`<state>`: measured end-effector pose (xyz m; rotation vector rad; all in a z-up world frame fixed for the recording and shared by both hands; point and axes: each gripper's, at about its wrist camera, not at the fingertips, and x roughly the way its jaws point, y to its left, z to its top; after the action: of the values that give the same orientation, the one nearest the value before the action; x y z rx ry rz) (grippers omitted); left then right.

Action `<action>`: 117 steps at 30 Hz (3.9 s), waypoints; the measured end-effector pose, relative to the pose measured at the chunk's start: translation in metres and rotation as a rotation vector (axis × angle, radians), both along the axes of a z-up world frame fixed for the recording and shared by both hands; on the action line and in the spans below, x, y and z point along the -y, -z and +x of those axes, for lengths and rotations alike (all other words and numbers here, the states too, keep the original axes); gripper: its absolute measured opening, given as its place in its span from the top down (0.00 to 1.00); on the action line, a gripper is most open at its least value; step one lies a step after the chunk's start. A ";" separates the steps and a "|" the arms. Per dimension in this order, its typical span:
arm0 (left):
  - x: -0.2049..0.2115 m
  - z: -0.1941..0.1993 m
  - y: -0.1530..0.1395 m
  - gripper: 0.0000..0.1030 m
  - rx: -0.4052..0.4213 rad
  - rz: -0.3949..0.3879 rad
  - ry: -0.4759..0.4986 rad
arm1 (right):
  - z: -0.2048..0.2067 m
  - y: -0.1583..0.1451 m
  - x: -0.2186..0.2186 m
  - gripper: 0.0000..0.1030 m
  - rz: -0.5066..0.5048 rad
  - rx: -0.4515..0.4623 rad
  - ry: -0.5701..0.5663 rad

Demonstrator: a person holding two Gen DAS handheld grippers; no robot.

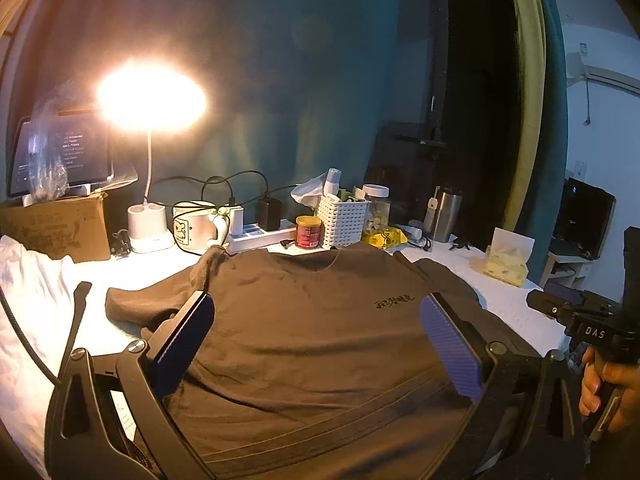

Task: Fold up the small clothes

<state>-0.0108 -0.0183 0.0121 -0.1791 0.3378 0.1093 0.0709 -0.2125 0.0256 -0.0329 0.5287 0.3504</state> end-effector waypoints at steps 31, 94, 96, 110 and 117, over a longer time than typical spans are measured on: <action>0.008 -0.005 -0.003 0.01 0.026 0.000 0.027 | 0.001 0.001 0.003 0.29 0.001 -0.001 0.002; 0.019 0.105 -0.010 0.01 -0.144 -0.007 0.048 | 0.123 0.014 0.054 0.29 0.039 -0.134 0.082; 0.018 0.113 -0.009 0.01 -0.153 -0.009 0.043 | 0.133 0.015 0.055 0.29 0.036 -0.143 0.079; 0.006 0.167 0.005 0.01 -0.222 -0.029 0.026 | 0.207 0.040 0.060 0.29 -0.006 -0.226 0.057; -0.003 0.192 0.017 0.01 -0.250 -0.014 0.009 | 0.248 0.054 0.056 0.29 -0.021 -0.264 0.024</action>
<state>0.1809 -0.0150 -0.0049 -0.1779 0.5887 0.1206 0.3184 -0.2688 -0.0289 -0.0008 0.7932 0.3279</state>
